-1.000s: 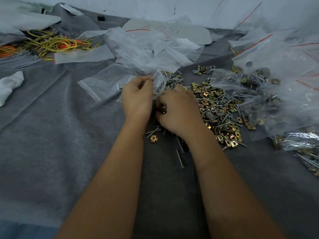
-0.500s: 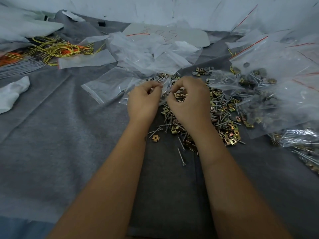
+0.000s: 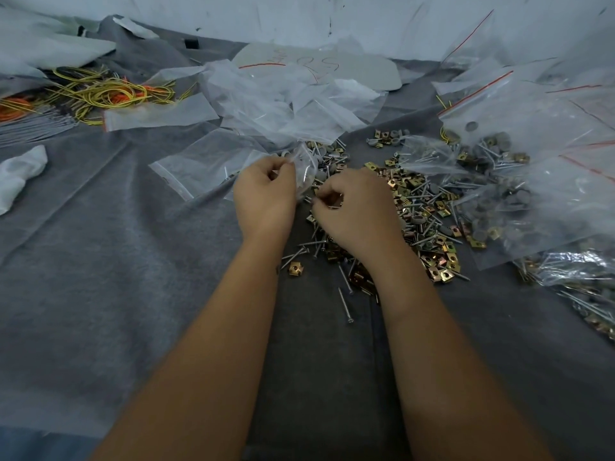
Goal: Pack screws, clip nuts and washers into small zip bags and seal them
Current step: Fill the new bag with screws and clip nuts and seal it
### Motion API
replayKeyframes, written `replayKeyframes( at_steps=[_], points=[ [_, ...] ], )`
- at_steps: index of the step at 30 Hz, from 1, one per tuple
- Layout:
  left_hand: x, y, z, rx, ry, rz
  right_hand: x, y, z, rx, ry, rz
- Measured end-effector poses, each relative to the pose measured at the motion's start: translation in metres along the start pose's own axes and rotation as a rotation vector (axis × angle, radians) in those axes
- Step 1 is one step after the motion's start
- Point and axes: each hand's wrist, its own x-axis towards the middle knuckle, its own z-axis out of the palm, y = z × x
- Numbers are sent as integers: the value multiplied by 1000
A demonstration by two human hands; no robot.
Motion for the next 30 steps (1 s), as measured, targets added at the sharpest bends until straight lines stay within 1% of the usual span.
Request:
replayKeyframes(
  at_steps=[3, 7, 11, 17, 21, 25, 30],
  points=[
    [2, -2, 0, 1, 66, -8, -1, -1, 2, -134, -149, -53],
    [2, -1, 0, 3, 56, -10, -1, 0, 2, -95, -246, -63],
    [0, 2, -2, -6, 58, -29, -1, -1, 3, -36, -178, -35],
    [-2, 5, -2, -6, 56, -33, -3, -2, 7, -184, -239, -82],
    [-2, 5, -2, 4, 54, -37, -3, -2, 11, -257, -213, -79],
    [-3, 6, -2, 14, 58, -39, -2, -3, 11, -259, -195, -56],
    [-2, 5, -2, 13, 46, -46, -1, -5, 10, -231, -190, -78]
  ],
)
